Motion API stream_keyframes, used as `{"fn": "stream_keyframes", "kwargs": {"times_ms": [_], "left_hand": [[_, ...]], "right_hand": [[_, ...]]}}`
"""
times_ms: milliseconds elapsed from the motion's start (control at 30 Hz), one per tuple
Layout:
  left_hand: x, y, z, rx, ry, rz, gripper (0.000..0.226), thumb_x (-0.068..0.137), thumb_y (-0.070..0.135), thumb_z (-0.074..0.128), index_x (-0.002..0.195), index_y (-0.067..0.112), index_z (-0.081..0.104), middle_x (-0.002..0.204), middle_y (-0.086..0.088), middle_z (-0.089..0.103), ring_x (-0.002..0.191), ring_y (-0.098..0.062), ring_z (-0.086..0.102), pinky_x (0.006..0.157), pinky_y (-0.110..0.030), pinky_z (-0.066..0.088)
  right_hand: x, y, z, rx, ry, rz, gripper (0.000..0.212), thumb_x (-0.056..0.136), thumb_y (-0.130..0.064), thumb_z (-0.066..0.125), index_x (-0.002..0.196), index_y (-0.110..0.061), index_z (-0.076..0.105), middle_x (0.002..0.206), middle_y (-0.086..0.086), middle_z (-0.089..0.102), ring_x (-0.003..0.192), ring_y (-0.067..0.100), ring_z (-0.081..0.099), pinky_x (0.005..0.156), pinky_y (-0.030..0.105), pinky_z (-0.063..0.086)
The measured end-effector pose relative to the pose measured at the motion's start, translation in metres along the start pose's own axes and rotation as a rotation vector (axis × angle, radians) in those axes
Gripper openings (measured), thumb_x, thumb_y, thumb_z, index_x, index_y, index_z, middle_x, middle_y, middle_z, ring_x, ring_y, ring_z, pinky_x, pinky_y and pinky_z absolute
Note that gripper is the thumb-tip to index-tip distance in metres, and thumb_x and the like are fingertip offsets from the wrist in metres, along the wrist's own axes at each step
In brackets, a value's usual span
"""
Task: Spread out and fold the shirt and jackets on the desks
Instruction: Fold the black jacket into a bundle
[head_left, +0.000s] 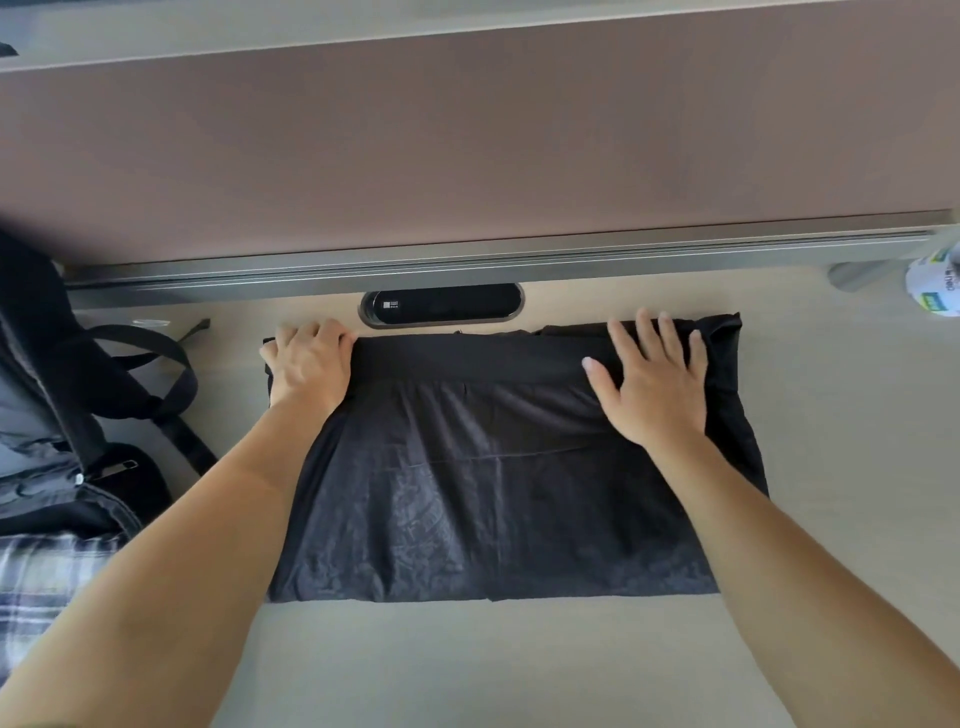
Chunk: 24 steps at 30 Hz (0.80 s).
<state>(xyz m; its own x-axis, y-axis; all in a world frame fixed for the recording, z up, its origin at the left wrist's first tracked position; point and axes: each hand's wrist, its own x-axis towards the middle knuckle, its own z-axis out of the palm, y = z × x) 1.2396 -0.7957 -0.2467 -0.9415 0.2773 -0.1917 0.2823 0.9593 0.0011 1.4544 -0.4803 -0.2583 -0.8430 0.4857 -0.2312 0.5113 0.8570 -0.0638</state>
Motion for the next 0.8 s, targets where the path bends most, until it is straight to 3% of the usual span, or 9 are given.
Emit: {"fn": "stream_keyframes", "kwargs": {"times_ms": [200,267,400,467,533,633,800], "left_hand": [[-0.002,0.009,-0.003,-0.098,0.01,-0.183,0.035,0.106,0.037,0.036,0.124,0.015,0.055,0.126,-0.015,0.052,0.118,-0.039,0.038,0.099,-0.05,0.03],[-0.012,0.024,-0.008,-0.138,0.068,-0.168,0.033,0.104,0.031,0.038,0.13,0.016,0.051,0.133,-0.015,0.047,0.121,-0.039,0.036,0.104,-0.051,0.027],[-0.053,0.072,-0.004,-0.335,0.199,0.147,0.053,0.099,0.036,0.044,0.143,0.007,0.041,0.146,-0.016,0.042,0.134,-0.038,0.035,0.113,-0.052,0.025],[-0.068,0.101,0.003,-0.371,0.136,0.4,0.061,0.099,0.044,0.037,0.148,0.007,0.037,0.155,-0.012,0.036,0.144,-0.032,0.029,0.118,-0.048,0.023],[-0.065,0.124,0.011,-0.306,0.026,0.523,0.066,0.1,0.049,0.03,0.154,0.011,0.028,0.163,-0.008,0.024,0.151,-0.026,0.017,0.123,-0.045,0.016],[-0.048,0.138,0.023,-0.126,-0.086,0.432,0.07,0.102,0.057,0.018,0.159,0.017,0.009,0.167,-0.002,0.004,0.154,-0.021,-0.001,0.125,-0.042,0.004],[-0.056,0.146,0.027,-0.083,-0.119,0.251,0.076,0.101,0.058,0.01,0.158,0.012,-0.006,0.166,-0.005,-0.013,0.153,-0.022,-0.014,0.125,-0.042,-0.002]], "right_hand": [[0.014,0.018,0.0,0.002,-0.025,-0.019,0.067,0.1,-0.057,0.013,0.159,-0.025,0.018,0.167,0.005,0.009,0.154,0.027,-0.001,0.124,0.051,0.003],[0.012,0.009,-0.003,0.003,-0.004,0.021,0.067,0.101,-0.054,0.017,0.159,-0.02,0.016,0.167,0.009,0.009,0.154,0.029,-0.002,0.123,0.053,0.001],[-0.018,-0.038,-0.012,0.112,0.235,0.097,0.07,0.097,-0.042,0.046,0.156,-0.01,0.025,0.164,0.02,0.016,0.153,0.037,0.001,0.121,0.055,-0.003],[-0.044,-0.07,-0.008,0.12,0.245,0.089,0.071,0.095,-0.044,0.049,0.156,-0.014,0.027,0.164,0.019,0.015,0.153,0.038,0.001,0.121,0.056,0.001],[-0.068,-0.091,0.006,0.132,0.153,0.169,0.074,0.095,-0.051,0.047,0.158,-0.023,0.022,0.166,0.017,0.009,0.153,0.04,-0.001,0.119,0.06,0.002],[-0.091,-0.091,0.035,0.145,0.018,0.243,0.074,0.095,-0.062,0.038,0.159,-0.034,0.012,0.167,0.013,0.002,0.151,0.044,-0.004,0.115,0.068,0.006],[-0.068,-0.061,0.036,0.031,0.028,0.023,0.074,0.092,-0.062,0.031,0.158,-0.034,0.014,0.166,0.015,0.007,0.152,0.042,0.004,0.115,0.066,0.007]]}}
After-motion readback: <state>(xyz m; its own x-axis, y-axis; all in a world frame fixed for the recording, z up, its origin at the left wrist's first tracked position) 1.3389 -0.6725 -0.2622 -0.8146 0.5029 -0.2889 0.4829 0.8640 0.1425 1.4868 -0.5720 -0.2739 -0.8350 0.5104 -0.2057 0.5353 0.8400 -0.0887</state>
